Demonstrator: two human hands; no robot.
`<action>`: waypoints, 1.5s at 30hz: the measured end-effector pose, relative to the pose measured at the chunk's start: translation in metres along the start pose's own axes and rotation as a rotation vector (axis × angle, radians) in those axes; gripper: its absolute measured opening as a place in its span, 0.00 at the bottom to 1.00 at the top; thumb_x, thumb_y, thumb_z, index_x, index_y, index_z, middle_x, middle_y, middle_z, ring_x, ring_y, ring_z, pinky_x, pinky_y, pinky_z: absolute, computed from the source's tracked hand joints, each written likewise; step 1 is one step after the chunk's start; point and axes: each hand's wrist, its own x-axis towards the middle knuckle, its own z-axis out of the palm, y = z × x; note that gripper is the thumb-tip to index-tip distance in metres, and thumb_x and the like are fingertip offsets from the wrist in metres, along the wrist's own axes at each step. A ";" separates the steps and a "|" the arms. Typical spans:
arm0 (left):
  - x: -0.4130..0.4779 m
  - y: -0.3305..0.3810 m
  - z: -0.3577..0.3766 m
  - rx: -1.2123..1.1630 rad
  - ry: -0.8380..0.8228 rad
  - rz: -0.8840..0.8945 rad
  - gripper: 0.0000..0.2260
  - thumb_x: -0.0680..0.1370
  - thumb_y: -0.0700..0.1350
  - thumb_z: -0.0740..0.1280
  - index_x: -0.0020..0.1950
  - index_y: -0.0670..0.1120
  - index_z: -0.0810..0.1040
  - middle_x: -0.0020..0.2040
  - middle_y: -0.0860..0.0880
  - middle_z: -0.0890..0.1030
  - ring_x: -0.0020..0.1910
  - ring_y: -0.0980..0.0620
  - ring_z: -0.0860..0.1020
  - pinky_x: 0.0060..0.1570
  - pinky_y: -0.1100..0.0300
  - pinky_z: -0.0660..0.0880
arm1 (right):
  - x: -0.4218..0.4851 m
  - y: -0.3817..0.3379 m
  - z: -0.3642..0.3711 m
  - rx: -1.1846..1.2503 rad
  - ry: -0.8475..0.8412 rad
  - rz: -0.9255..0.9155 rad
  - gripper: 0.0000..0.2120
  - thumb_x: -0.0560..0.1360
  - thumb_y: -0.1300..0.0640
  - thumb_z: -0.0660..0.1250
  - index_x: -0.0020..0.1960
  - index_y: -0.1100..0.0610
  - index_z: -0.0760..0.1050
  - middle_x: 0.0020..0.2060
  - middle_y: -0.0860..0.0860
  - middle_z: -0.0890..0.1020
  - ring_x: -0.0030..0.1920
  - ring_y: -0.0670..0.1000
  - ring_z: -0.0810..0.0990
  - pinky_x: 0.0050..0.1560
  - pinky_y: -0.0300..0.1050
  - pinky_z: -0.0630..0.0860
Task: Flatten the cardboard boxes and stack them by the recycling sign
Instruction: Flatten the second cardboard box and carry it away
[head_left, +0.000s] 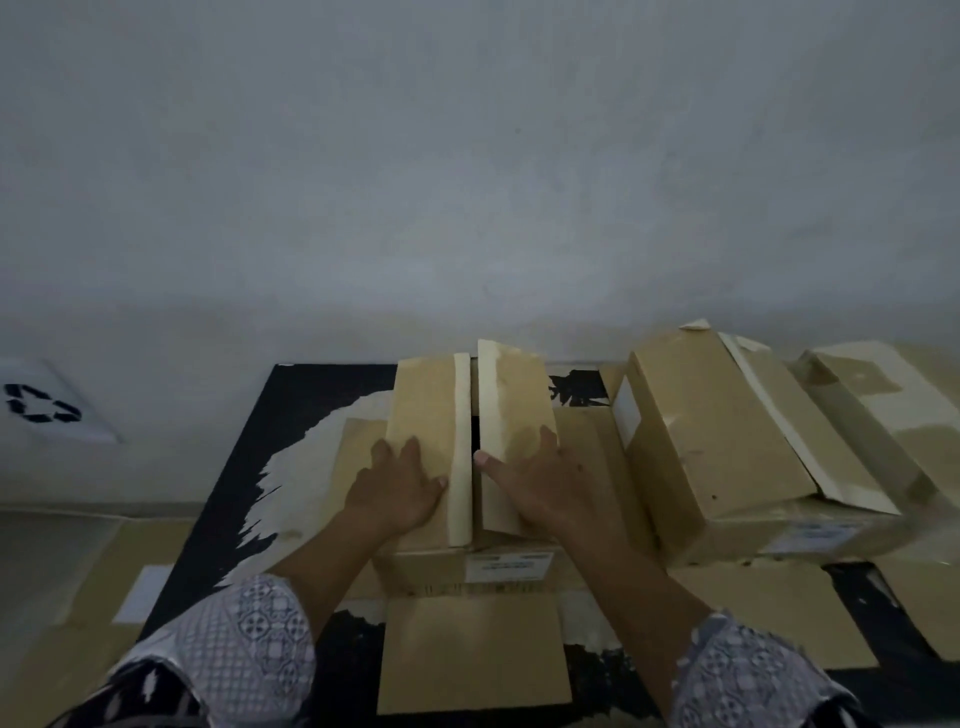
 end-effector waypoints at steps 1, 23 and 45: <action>0.000 -0.003 0.001 0.008 0.006 -0.012 0.33 0.76 0.65 0.57 0.76 0.50 0.54 0.73 0.39 0.58 0.64 0.37 0.70 0.61 0.44 0.72 | -0.001 -0.001 0.005 -0.041 -0.019 -0.022 0.55 0.67 0.26 0.64 0.79 0.52 0.43 0.77 0.54 0.59 0.74 0.59 0.62 0.67 0.56 0.66; -0.014 0.013 0.019 0.078 0.095 -0.172 0.48 0.67 0.76 0.58 0.78 0.53 0.44 0.77 0.43 0.42 0.69 0.31 0.59 0.64 0.37 0.65 | -0.026 0.048 -0.094 0.710 -0.053 0.157 0.11 0.80 0.49 0.62 0.45 0.52 0.80 0.44 0.55 0.84 0.45 0.55 0.82 0.43 0.51 0.80; -0.048 -0.074 -0.078 -1.041 0.120 -0.101 0.16 0.80 0.57 0.60 0.54 0.46 0.80 0.50 0.43 0.82 0.50 0.43 0.80 0.52 0.48 0.75 | -0.001 0.042 -0.011 0.248 -0.203 0.050 0.37 0.77 0.36 0.61 0.78 0.55 0.58 0.74 0.53 0.66 0.71 0.56 0.68 0.65 0.49 0.67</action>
